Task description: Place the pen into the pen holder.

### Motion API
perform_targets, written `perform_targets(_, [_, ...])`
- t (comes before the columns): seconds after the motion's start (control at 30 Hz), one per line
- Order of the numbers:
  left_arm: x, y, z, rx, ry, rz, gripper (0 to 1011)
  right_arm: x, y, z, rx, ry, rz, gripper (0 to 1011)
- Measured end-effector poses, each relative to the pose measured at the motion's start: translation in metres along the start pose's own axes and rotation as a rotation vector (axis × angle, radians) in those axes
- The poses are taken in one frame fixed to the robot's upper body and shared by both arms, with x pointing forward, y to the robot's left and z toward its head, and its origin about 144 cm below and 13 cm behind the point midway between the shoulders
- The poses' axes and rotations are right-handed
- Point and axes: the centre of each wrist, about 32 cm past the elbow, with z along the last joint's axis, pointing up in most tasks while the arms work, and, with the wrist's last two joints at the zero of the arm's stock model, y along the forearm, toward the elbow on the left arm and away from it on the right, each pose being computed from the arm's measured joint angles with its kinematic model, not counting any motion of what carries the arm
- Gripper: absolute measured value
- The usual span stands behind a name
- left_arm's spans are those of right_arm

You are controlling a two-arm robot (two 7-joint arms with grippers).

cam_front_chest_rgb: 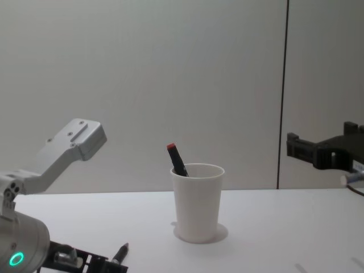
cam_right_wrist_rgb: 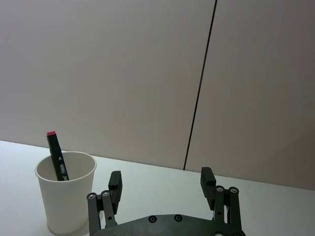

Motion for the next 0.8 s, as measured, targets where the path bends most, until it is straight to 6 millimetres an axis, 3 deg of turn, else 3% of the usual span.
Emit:
perform_targets(0.07, [-0.0006,-0.0002,-0.0007,0.003,0.003,-0.005,950,0.0,0.0,0.0,0.0,0.0,0.0,1001])
perform_targets(0.43, [-0.0033,-0.0011,-0.0039,0.013,0.026,-0.031,604,0.0,0.0,0.0,0.0,0.0,0.0,1001])
perform_targets(0.8, [-0.0033,-0.0013,-0.0058,0.018,0.05,-0.036,516,0.0,0.0,0.0,0.0,0.0,0.0,1001])
